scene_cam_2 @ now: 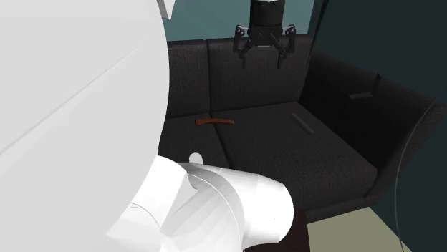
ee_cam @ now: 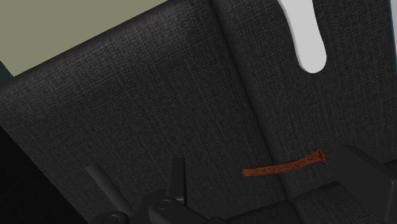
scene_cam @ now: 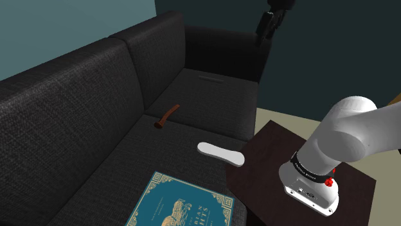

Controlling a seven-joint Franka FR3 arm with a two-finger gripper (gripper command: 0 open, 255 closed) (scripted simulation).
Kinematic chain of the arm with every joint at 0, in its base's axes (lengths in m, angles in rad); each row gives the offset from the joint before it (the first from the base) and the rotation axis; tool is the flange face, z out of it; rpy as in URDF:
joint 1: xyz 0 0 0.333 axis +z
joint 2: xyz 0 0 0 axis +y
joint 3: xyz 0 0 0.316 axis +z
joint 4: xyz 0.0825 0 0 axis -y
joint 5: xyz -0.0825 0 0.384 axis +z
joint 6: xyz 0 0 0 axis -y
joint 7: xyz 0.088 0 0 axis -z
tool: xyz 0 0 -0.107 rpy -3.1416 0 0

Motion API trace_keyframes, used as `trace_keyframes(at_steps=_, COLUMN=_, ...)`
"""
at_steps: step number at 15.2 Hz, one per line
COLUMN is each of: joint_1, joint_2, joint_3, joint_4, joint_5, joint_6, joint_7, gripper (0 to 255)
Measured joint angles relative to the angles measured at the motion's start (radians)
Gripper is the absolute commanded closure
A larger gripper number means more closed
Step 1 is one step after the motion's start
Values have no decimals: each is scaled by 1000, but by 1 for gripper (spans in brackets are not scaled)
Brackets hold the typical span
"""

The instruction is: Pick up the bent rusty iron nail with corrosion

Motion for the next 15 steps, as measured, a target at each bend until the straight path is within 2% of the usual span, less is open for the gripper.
trace_keyframes(at_steps=2, joint_1=-2, joint_2=0, joint_3=12, joint_4=-10, joint_5=5, joint_6=10, joint_7=21, gripper=0)
trace_keyframes(at_steps=7, joint_1=-21, joint_2=27, joint_3=116, joint_4=-102, joint_5=47, joint_6=120, joint_7=218, gripper=0)
trace_keyframes(at_steps=15, joint_1=-54, joint_2=197, joint_3=316, joint_4=-144, joint_5=104, joint_6=318, joint_7=589, gripper=0)
